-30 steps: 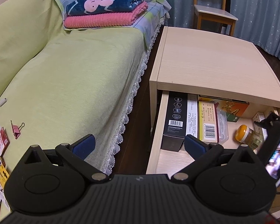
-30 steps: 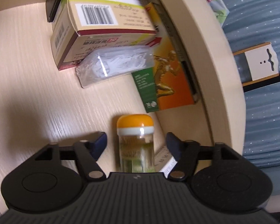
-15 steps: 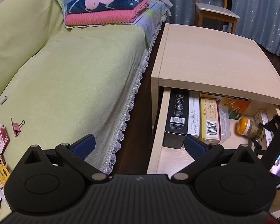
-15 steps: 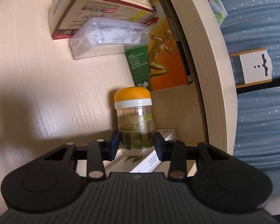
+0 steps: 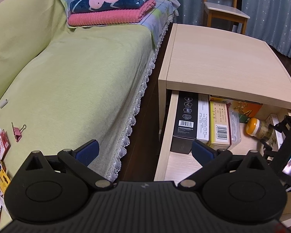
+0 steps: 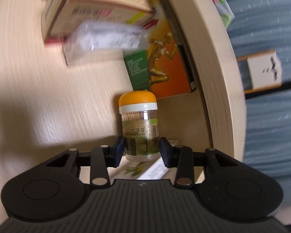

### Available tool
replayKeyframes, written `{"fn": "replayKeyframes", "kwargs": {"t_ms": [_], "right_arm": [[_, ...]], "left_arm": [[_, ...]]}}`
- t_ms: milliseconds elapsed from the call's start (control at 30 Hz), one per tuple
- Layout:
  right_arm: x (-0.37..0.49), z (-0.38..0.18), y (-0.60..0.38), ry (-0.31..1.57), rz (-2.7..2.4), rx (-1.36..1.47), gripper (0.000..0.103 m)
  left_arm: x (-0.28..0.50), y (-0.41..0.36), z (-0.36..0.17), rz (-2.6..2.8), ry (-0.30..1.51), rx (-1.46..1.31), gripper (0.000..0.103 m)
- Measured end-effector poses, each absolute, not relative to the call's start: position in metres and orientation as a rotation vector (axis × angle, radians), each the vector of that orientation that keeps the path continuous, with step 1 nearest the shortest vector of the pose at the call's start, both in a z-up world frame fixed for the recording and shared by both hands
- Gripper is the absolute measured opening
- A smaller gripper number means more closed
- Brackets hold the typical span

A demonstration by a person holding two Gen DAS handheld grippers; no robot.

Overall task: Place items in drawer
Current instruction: 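Lower the bottle into the drawer and open the right gripper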

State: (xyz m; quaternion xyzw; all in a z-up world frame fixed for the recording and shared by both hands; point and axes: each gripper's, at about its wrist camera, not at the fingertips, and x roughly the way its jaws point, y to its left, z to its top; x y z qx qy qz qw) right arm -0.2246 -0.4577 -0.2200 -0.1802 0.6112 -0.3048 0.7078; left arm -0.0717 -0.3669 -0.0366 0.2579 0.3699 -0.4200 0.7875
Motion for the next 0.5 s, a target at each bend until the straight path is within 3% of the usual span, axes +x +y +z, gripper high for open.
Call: {"fn": "replayKeyframes", "kwargs": {"t_ms": [200,333,500], "right_arm": [[-0.227,-0.173,-0.502,1.159,-0.746,0.218,0.034],[-0.241,-0.162,-0.532,1.044,-0.745,0.545,0.044],[-0.267,-0.153,-0.539,0.974,-0.709,0.686,0.045]], "left_arm": [[-0.074,-0.367,-0.036,-0.907,0.796,0.557,0.102],[-0.075,-0.365,-0.035,-0.906,0.794,0.556,0.102],[-0.072,-0.364,-0.037,-0.898,0.804,0.551,0.102]]}}
